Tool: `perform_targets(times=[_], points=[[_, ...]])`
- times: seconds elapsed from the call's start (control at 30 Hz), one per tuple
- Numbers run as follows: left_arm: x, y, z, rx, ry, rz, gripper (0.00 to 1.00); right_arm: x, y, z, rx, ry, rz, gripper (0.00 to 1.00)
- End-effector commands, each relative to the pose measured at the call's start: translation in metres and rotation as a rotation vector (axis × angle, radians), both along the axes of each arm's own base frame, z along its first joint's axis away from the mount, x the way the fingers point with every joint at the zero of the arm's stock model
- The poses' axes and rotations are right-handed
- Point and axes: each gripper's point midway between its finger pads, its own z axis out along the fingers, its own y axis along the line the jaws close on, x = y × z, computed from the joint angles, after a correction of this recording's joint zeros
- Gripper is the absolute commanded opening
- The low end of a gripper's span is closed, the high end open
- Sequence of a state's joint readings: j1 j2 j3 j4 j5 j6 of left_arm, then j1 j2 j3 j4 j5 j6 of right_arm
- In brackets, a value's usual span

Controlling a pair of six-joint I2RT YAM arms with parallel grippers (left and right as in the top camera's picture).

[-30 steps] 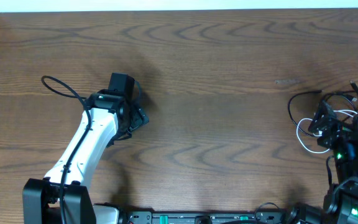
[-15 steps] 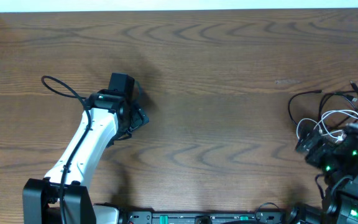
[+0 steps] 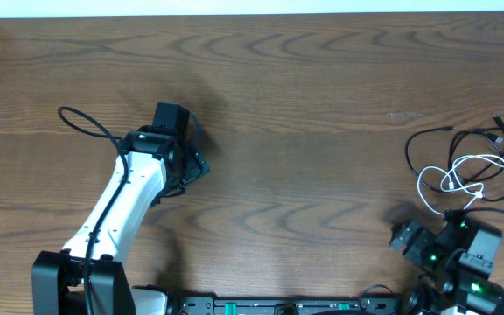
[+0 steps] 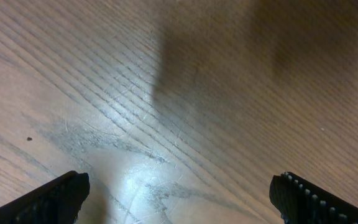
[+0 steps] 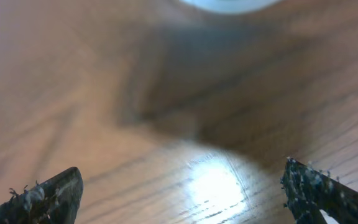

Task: Untangle cables
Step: 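Release the cables and pull the right gripper back toward the base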

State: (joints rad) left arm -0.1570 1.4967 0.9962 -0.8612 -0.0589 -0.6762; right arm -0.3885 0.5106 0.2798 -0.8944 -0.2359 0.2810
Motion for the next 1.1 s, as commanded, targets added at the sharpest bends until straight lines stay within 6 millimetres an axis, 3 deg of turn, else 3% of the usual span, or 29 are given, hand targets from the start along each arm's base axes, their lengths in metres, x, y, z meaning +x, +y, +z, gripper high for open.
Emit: perform_targets(times=[0.0,0.07,0.37,0.8,1.07], points=[[0.0,0.003,0.001,0.014,-0.001,-0.004,0.98,-0.004,0.003,-0.021,0.014,0.017,-0.004,0.99],[0.0,0.003,0.001,0.014,-0.001,-0.004,0.98,-0.006,0.004,-0.026,0.017,0.025,-0.004,0.99],[0.0,0.003,0.001,0.014,-0.001,-0.003,0.98,0.004,0.008,-0.014,-0.013,-0.055,0.049,0.99],[0.0,0.003,0.001,0.014,-0.001,-0.004,0.98,0.021,0.056,0.021,-0.054,-0.303,0.36,0.99],[0.0,0.003,0.001,0.014,-0.001,-0.004,0.98,0.006,0.1,0.024,-0.015,-0.333,0.624,0.99]])
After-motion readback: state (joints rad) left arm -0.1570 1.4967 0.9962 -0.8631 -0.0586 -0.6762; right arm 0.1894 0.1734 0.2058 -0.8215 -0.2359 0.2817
